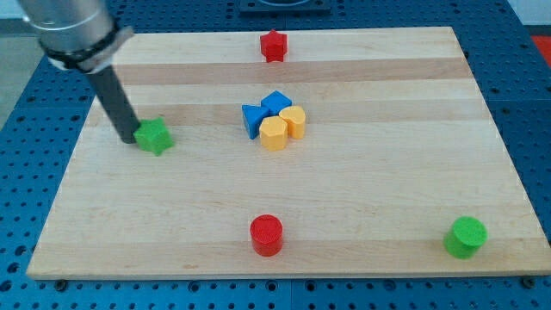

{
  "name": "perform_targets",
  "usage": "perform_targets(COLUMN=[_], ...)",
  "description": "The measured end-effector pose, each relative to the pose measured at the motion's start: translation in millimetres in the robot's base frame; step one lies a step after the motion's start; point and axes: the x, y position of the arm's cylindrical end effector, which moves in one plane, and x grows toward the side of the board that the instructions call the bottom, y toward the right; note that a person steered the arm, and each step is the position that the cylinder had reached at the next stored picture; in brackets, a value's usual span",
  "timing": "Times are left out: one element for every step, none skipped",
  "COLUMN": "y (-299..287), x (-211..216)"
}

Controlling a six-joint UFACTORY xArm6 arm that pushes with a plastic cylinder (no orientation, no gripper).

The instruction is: Push the green star into the green circle

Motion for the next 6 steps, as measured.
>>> perform_targets(y=[38.5, 70.1, 72.3, 80.2, 95.5, 112.9], x=[2.5, 3.8, -11.2, -14.1, 7.5, 32.0])
